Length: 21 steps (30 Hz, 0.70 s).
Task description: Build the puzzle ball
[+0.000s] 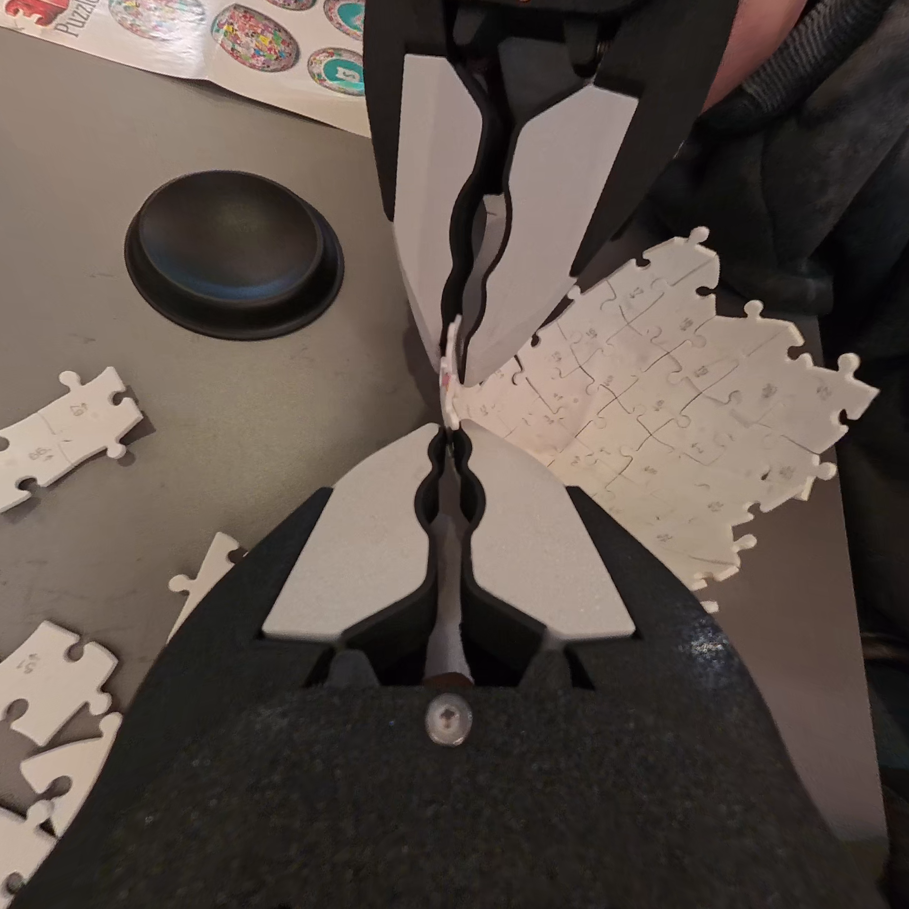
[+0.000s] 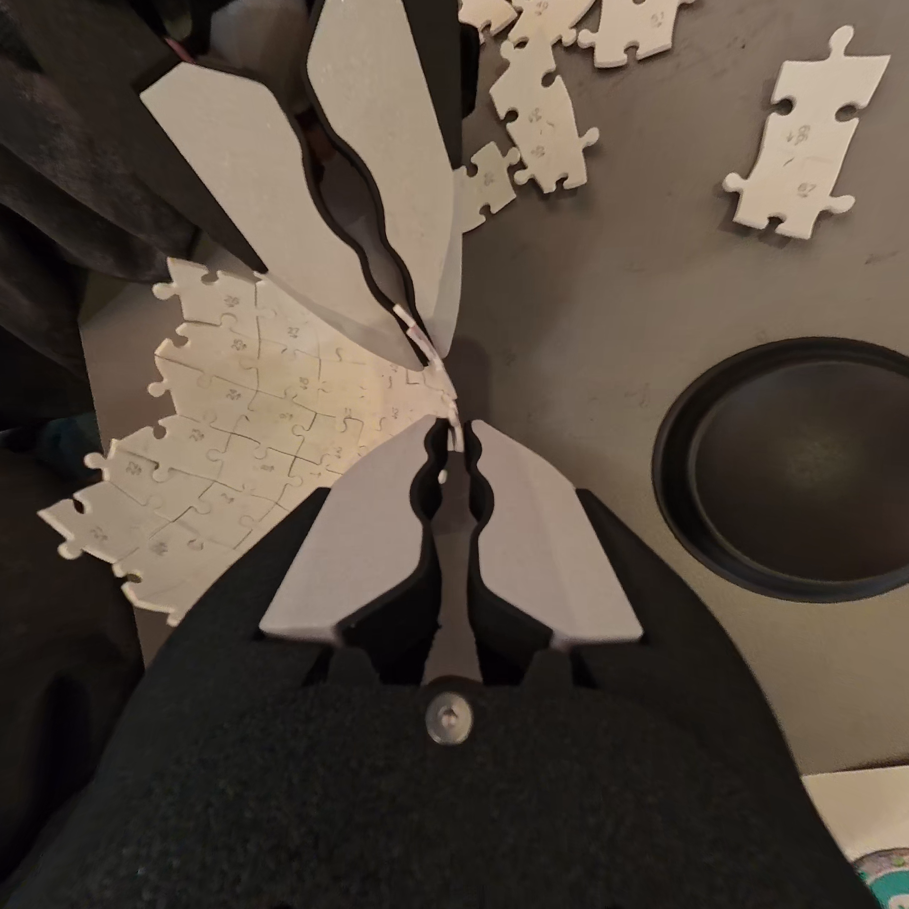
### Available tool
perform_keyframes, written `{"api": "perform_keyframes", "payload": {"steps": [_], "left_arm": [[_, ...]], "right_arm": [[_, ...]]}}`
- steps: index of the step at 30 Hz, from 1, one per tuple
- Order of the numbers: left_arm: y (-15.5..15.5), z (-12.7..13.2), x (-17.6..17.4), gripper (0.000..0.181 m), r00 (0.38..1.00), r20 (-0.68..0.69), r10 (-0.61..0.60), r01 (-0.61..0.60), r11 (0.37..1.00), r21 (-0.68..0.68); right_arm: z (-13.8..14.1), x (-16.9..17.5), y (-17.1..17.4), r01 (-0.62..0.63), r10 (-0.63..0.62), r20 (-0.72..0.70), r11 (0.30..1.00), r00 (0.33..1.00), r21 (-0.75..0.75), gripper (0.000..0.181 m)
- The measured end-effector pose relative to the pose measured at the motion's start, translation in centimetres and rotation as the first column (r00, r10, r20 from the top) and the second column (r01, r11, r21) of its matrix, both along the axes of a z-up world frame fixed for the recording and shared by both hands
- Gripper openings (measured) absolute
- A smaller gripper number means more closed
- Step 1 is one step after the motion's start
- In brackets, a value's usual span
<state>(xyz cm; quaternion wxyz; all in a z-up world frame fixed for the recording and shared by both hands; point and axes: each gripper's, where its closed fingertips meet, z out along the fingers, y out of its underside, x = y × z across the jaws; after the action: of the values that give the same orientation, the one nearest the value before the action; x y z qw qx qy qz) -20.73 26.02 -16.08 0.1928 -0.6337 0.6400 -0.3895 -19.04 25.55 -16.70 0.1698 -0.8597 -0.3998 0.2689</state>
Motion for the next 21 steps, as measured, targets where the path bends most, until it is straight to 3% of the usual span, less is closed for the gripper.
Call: {"api": "perform_keyframes", "payload": {"steps": [9,21], "left_arm": [[0.0,-0.2,0.0,0.002,1.000,-0.008,0.004,-0.004,1.000,-0.006],[0.0,0.1,0.0,0.002,1.000,0.000,0.002,-0.002,1.000,-0.002]], "right_arm": [[-0.3,0.0,0.2,-0.037,0.036,0.018,0.998,0.999,0.057,0.009],[-0.2,-1.1,0.0,-0.078,0.081,-0.099,0.996,0.992,0.040,0.006]]}}
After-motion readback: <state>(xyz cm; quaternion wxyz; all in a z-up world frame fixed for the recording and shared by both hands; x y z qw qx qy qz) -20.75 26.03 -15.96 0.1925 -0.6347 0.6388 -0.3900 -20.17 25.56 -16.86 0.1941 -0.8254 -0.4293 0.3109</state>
